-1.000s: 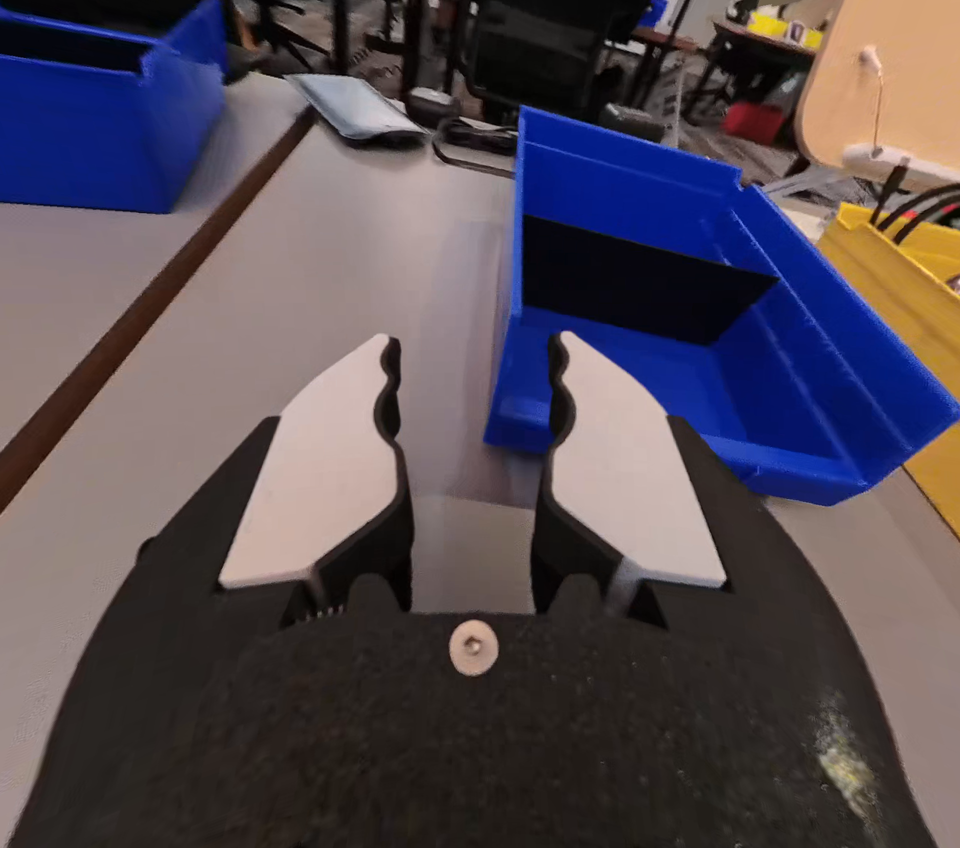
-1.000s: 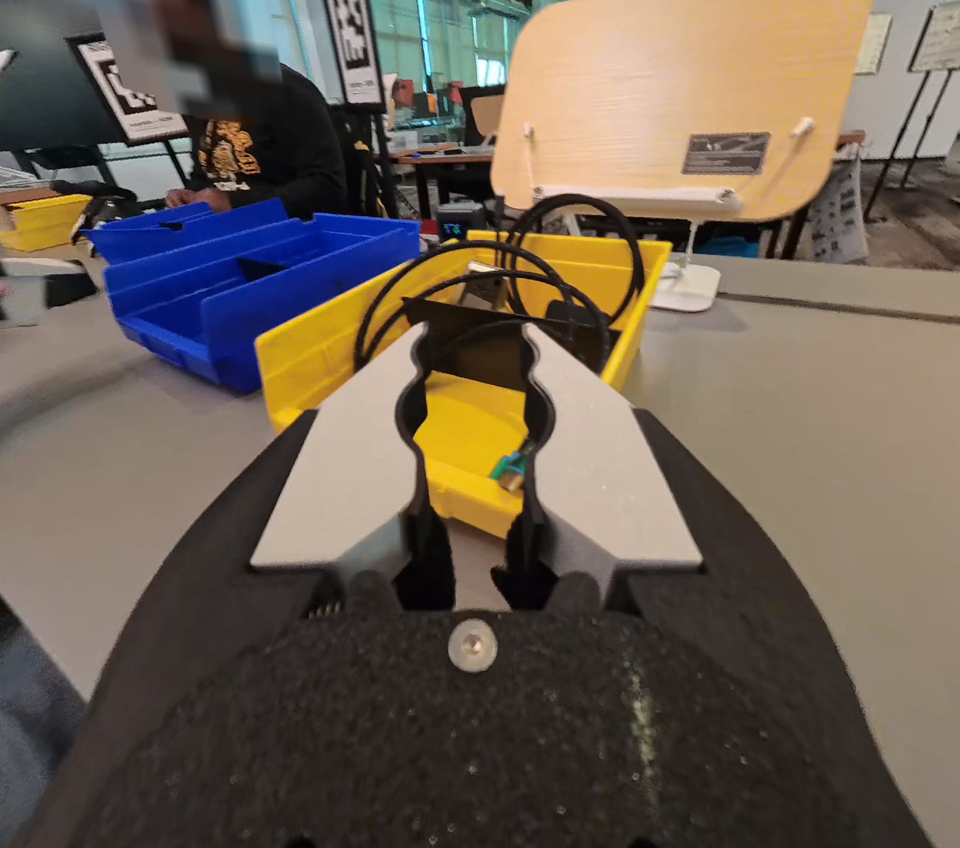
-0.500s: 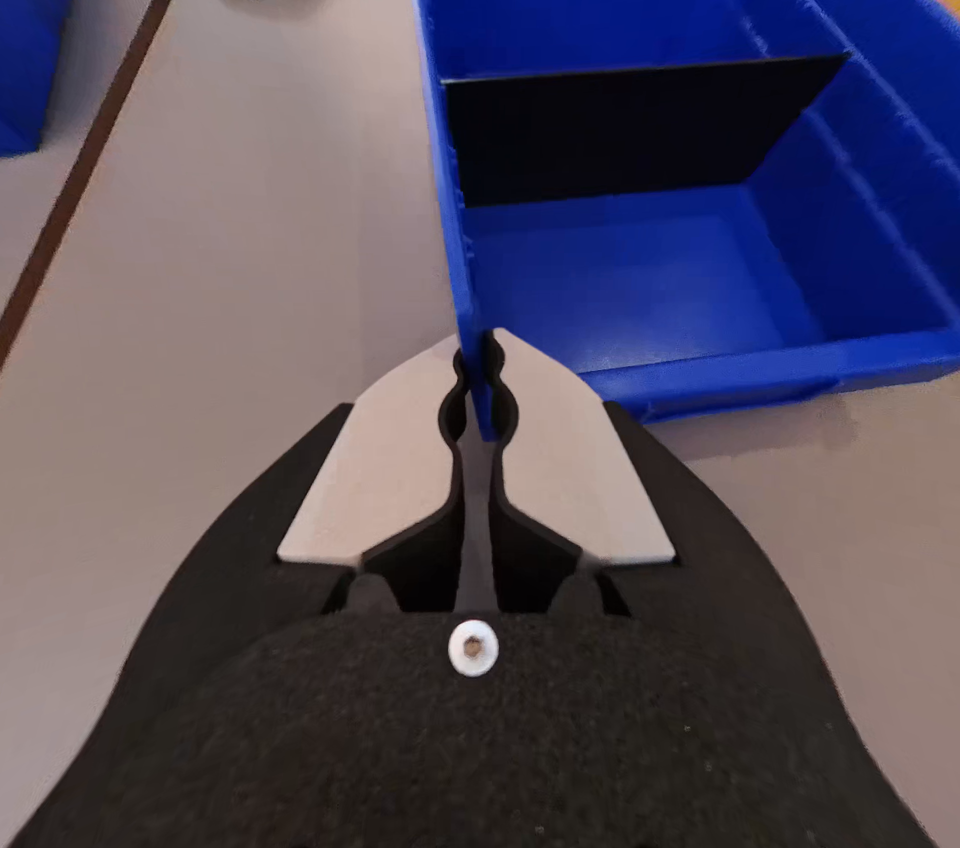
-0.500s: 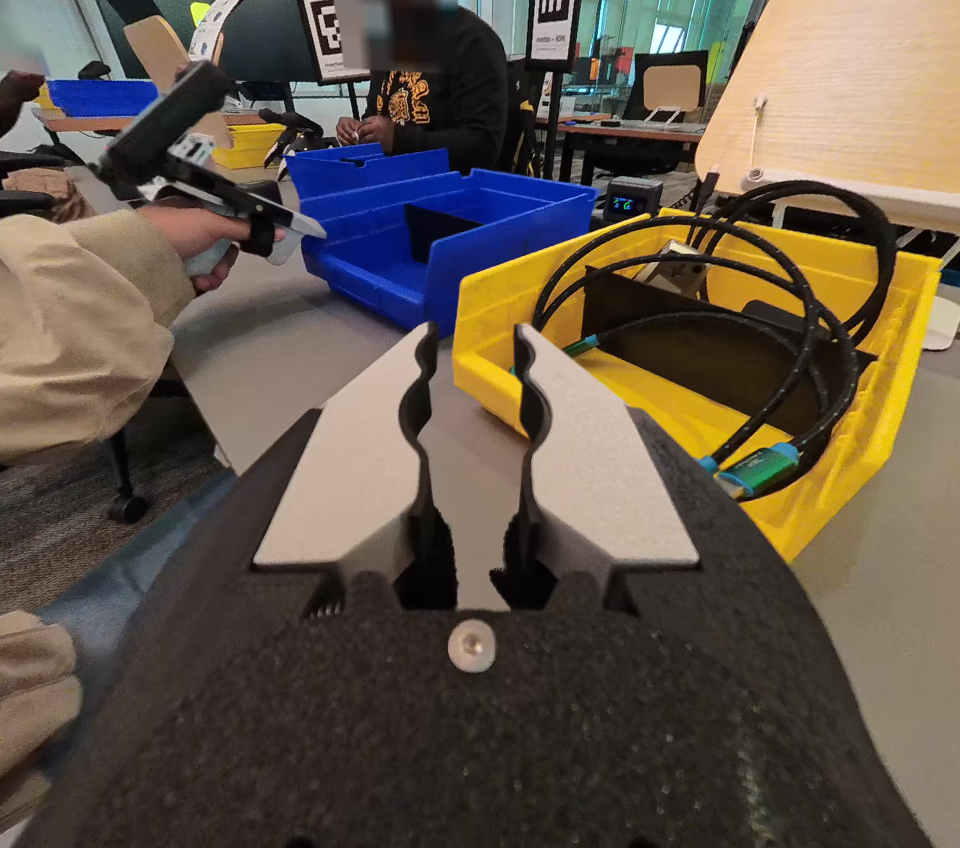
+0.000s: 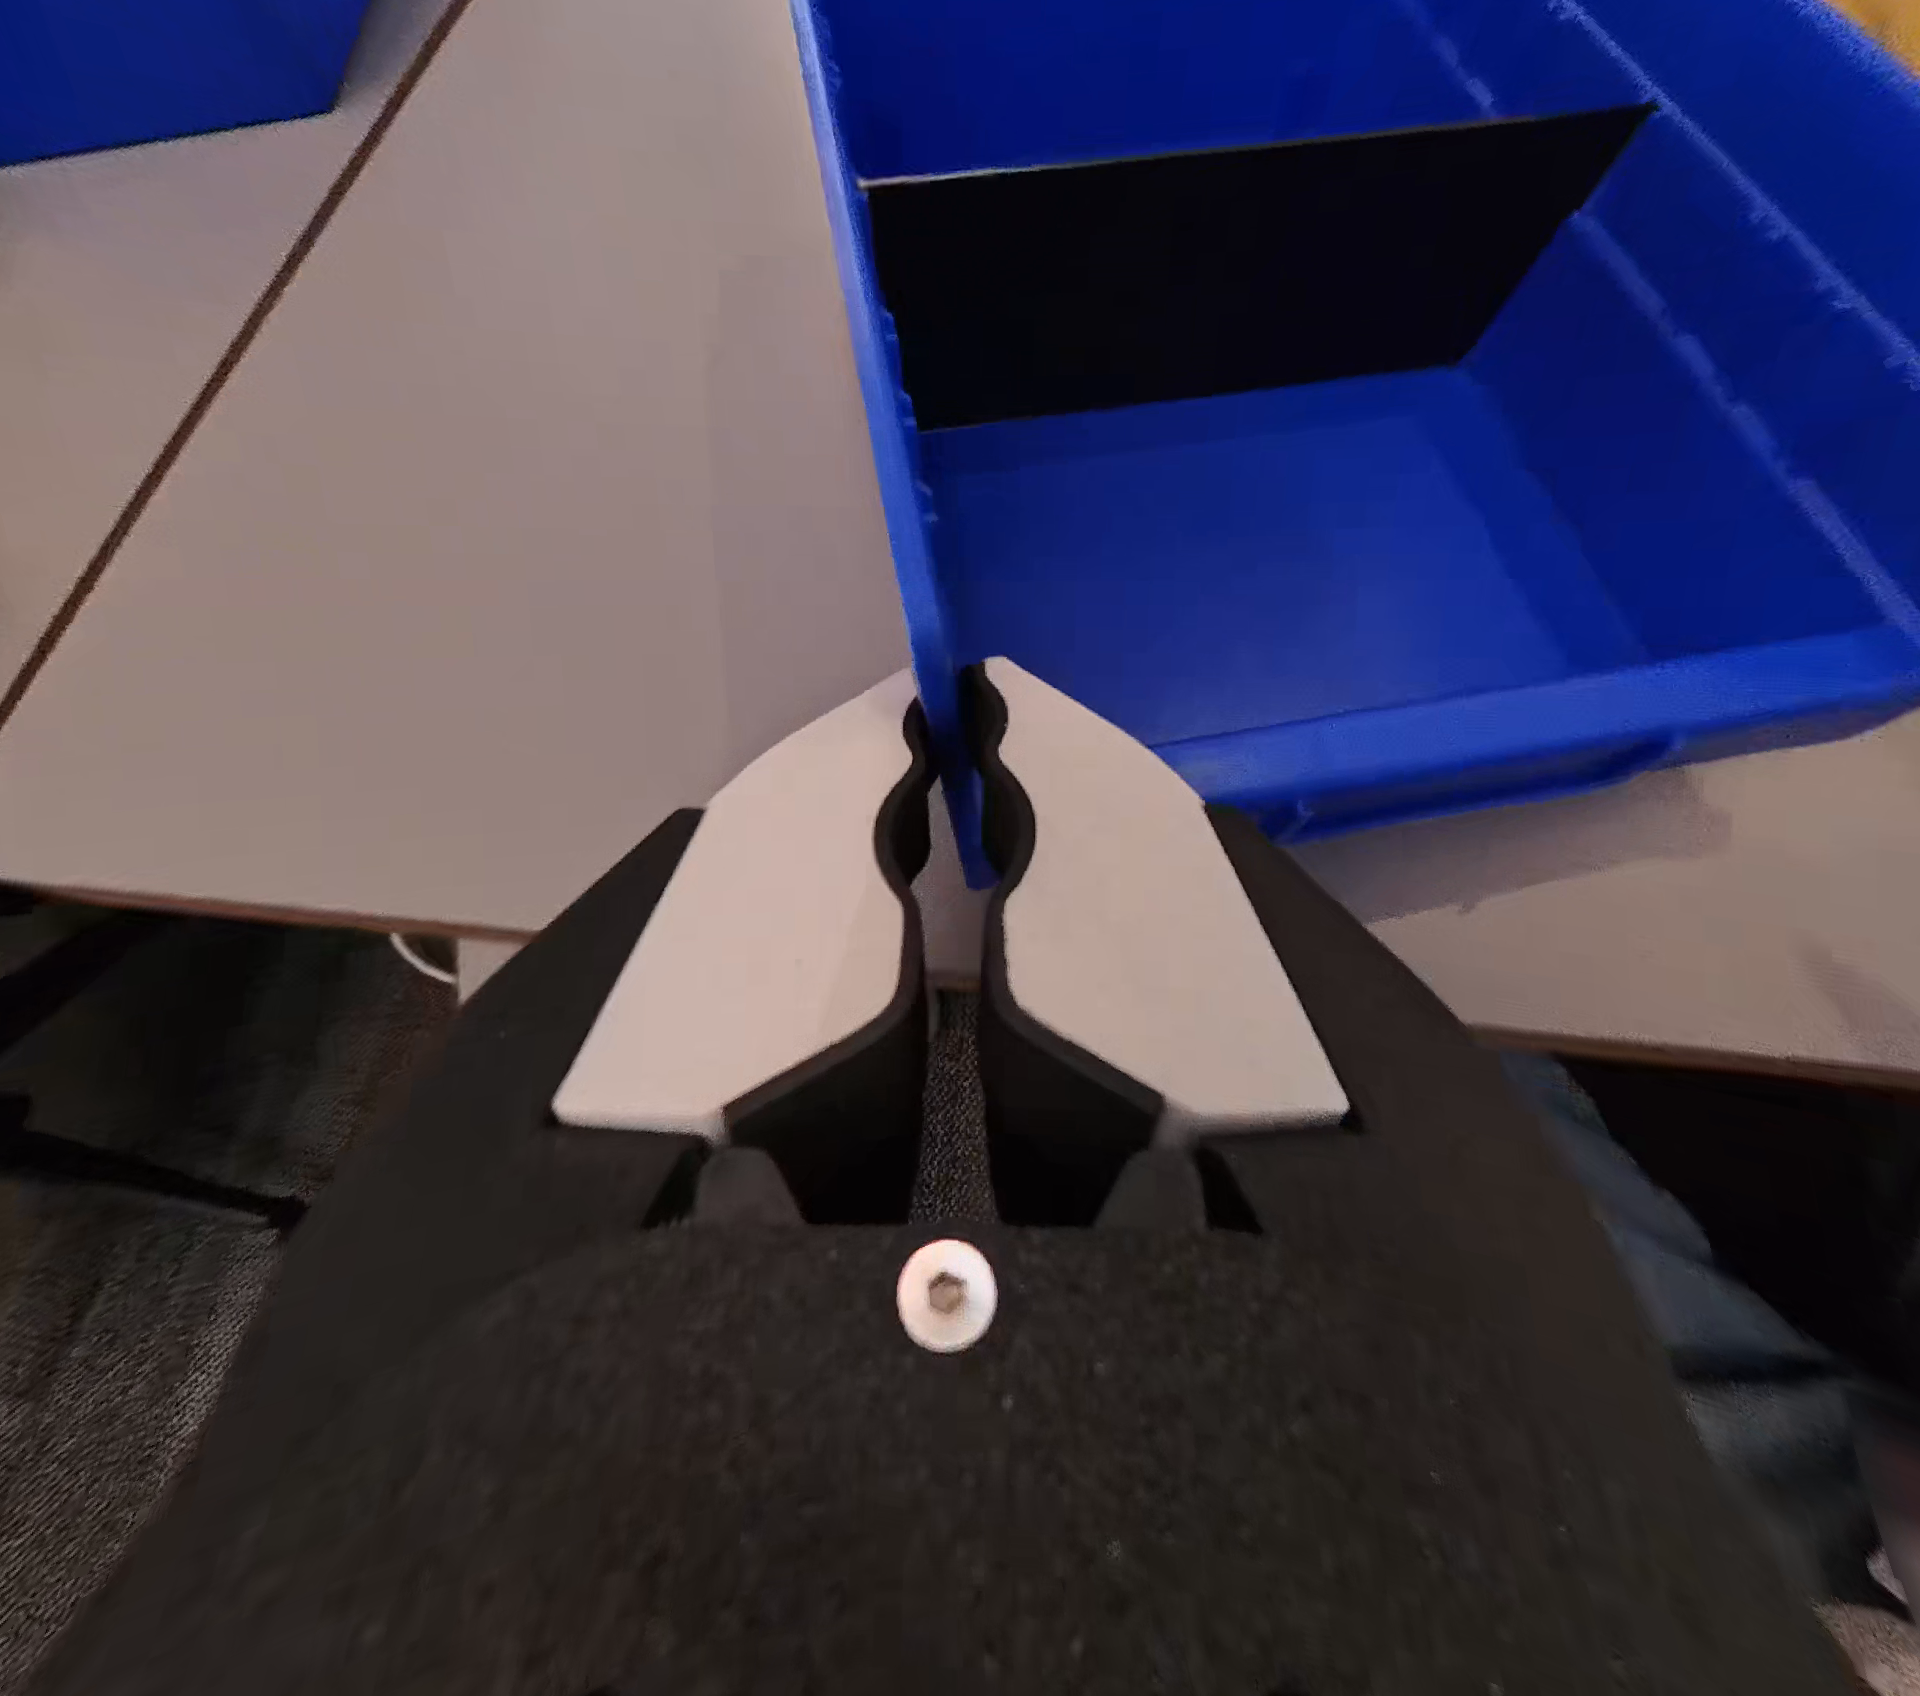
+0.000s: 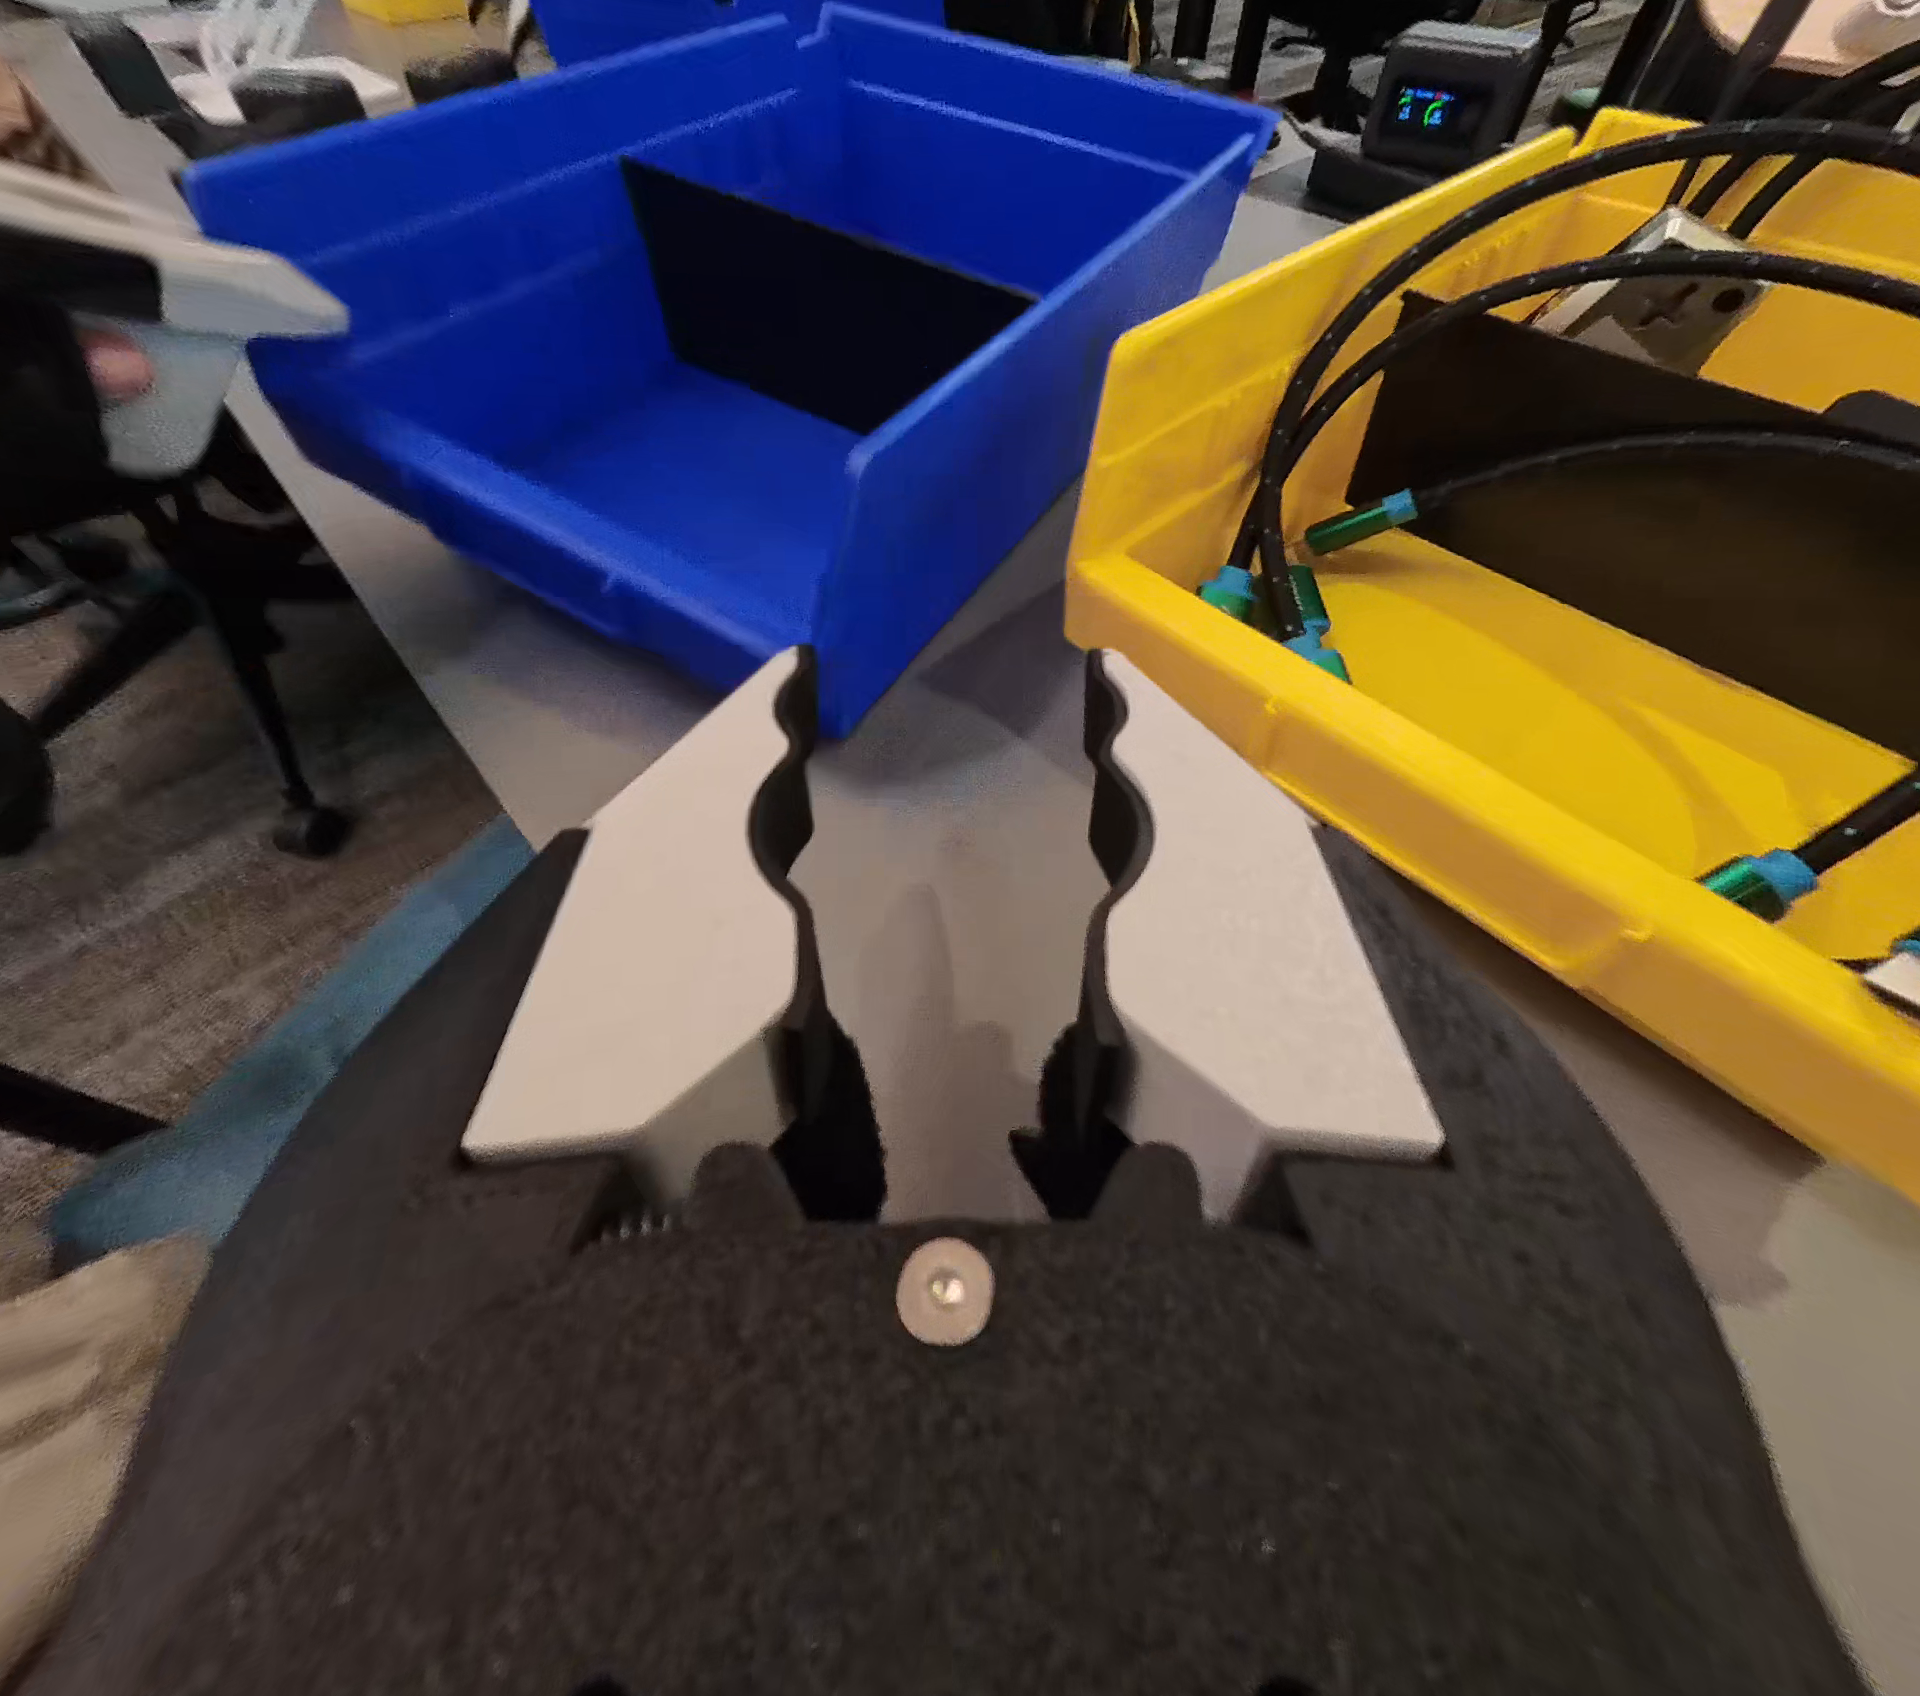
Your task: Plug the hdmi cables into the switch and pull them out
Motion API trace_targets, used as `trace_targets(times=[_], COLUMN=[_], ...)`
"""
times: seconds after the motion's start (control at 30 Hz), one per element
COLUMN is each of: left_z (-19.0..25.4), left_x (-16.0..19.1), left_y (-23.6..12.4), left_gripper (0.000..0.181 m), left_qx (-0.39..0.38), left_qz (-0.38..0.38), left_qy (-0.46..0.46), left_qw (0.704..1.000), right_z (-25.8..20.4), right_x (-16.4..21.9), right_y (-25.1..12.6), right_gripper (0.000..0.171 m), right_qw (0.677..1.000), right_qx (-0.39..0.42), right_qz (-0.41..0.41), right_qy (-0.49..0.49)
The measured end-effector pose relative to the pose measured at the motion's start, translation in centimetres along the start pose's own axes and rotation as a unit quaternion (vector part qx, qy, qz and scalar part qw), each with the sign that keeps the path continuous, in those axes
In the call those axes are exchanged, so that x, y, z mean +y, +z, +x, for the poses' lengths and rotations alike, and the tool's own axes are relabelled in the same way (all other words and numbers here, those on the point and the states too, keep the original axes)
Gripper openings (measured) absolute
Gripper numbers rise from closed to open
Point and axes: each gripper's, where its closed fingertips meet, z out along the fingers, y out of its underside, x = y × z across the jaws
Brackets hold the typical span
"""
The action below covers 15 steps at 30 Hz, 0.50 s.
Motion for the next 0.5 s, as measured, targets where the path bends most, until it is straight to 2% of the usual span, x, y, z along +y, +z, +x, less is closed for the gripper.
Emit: trace_targets(times=[0.1,0.17,0.2,0.3,0.37,0.43,0.5], left_z=[0.8,1.7,2.2,3.4,4.3,5.4,6.0], left_x=[0.8,1.3,1.5,2.0,2.3,2.2,1.8], left_y=[-2.1,-3.1,-3.4,-4.1,-4.4,-5.0,-5.9], left_gripper=[0.003,0.003,0.003,0.004,0.005,0.006,0.007], left_qx=[-0.003,0.000,0.002,0.004,0.002,0.005,-0.004], left_qz=[0.009,0.013,0.015,0.019,0.029,0.046,0.073], left_qy=[0.001,0.005,0.008,0.014,0.023,0.025,0.031], left_qw=[1.000,1.000,1.000,1.000,0.999,0.999,0.997], right_z=[-1.9,-3.3,-3.0,-0.3,0.8,1.6,1.6], right_x=[-1.1,-1.9,-2.1,-2.3,-2.3,-3.3,-4.7], right_y=[0.9,1.6,1.9,2.3,2.5,2.2,1.2], right_gripper=[0.051,0.049,0.047,0.025,0.014,0.004,0.003], right_qw=[0.998,0.998,0.999,0.994,0.992,0.989,0.988], right_qx=[-0.030,-0.039,-0.013,0.103,0.123,0.143,0.150], right_qz=[0.014,0.021,0.024,0.023,0.007,0.025,0.049], right_qy=[0.051,0.044,0.035,0.016,0.030,0.003,-0.002])
